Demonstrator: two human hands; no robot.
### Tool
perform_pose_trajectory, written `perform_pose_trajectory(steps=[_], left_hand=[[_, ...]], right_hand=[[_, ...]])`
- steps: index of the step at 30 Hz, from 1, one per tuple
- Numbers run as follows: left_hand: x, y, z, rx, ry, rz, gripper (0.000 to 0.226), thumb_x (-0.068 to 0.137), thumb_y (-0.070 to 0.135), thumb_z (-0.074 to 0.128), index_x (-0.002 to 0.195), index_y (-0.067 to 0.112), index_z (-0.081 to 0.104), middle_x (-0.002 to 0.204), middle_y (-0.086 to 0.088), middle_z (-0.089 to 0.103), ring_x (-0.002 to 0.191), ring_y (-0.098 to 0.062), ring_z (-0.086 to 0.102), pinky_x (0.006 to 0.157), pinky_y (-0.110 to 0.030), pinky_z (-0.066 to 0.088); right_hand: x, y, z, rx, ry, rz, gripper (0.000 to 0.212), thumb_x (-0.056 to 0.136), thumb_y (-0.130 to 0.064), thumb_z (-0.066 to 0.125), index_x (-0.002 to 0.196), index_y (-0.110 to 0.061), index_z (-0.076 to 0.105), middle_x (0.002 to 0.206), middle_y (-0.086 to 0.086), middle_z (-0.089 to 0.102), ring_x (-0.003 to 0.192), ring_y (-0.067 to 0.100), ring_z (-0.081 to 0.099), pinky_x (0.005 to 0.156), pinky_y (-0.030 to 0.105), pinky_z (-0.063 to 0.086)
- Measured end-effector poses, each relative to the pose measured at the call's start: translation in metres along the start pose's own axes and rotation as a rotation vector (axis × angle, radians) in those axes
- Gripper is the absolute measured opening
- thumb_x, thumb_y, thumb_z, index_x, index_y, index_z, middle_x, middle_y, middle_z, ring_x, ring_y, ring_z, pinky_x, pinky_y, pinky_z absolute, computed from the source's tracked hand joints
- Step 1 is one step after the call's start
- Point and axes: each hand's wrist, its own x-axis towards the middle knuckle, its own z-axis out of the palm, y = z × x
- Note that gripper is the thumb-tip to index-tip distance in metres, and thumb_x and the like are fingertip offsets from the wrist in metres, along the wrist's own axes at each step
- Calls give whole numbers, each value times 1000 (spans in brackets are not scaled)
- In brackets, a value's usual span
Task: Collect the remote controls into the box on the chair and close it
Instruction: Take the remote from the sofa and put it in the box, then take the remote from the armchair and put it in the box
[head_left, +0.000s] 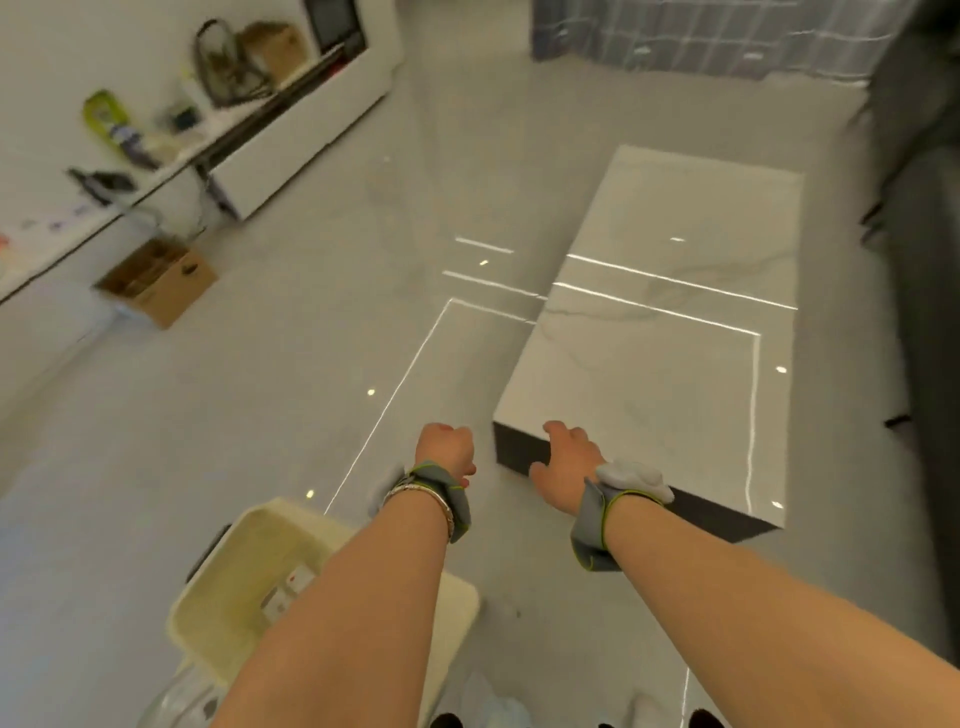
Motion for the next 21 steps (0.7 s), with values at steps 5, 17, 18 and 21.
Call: perform_pose_trajectory(steps=[5, 17, 18, 21], left_hand=[[-46, 37, 153, 197, -170, 98, 44, 95, 14, 38, 137, 3, 39, 124, -16, 54, 111, -36, 61, 65, -32, 44], [-133, 83, 496, 540, -551, 244, 33, 96, 17, 42, 126, 4, 48, 105, -15, 62, 91, -30, 64, 79, -36, 45], [-129, 89, 514, 544, -548, 240, 28, 96, 17, 42, 121, 6, 49, 91, -11, 61, 78, -26, 62, 78, -35, 44], [-108, 115, 577, 594, -544, 218, 13, 95, 18, 43, 105, 10, 47, 74, -5, 51, 61, -18, 54, 68, -31, 45]], right_hand=[[-15, 149, -69, 69, 67, 163, 51, 91, -28, 44, 139, -16, 31, 139, 15, 41, 119, 34, 50, 98, 42, 46], [-35, 494, -200, 325, 256, 640, 43, 84, -30, 50, 123, -13, 50, 124, 17, 59, 108, 34, 60, 84, 31, 46], [-26, 506, -206, 332, 261, 641, 42, 84, -29, 50, 123, -12, 51, 123, 17, 59, 108, 34, 60, 84, 31, 47], [8, 546, -233, 287, 187, 630, 39, 85, -28, 50, 121, -12, 53, 124, 15, 60, 111, 33, 59, 91, 32, 47]])
